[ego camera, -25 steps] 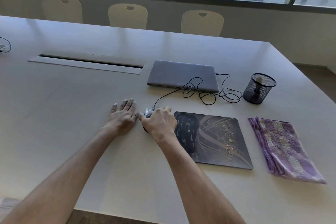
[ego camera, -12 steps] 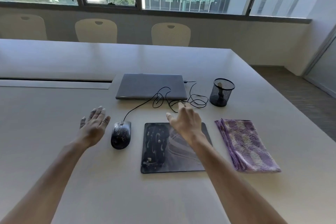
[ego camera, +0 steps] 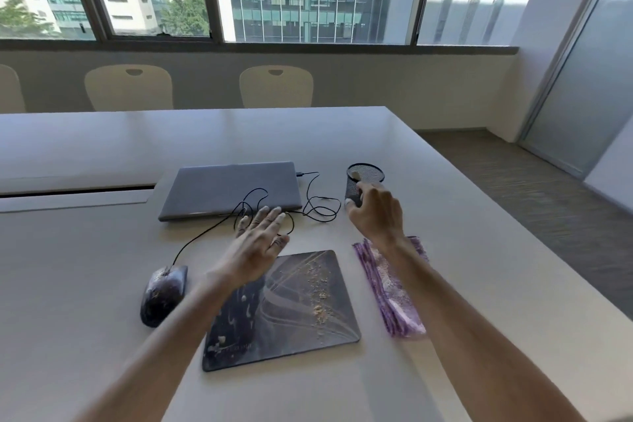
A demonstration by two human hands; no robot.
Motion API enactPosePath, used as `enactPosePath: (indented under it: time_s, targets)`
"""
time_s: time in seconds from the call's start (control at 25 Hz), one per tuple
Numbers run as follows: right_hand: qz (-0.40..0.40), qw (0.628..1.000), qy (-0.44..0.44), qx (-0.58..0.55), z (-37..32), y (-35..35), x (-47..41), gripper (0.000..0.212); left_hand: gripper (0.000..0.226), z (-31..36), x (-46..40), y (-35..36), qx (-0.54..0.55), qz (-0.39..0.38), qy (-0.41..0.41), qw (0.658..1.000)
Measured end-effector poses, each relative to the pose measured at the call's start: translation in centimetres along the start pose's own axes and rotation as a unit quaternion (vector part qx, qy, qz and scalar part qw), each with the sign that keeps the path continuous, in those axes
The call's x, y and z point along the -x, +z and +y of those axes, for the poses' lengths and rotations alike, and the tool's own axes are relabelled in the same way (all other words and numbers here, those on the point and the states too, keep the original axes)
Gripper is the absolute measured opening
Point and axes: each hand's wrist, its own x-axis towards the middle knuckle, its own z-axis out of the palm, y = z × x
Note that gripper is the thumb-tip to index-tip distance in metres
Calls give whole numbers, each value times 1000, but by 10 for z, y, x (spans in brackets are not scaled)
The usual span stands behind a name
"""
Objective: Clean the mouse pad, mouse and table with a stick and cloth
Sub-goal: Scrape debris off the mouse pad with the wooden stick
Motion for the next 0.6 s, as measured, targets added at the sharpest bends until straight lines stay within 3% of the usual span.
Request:
enactPosePath:
  time_s: [0.2,0.6]
  targets:
    - [-21,999,-1,42,21,-4,-33,42,57,21,-32,32,-10,-73,-26,997]
    - [-65,997,-33,30,26,14,-70,30,56,0,-36,62,-31,-90,-45,994]
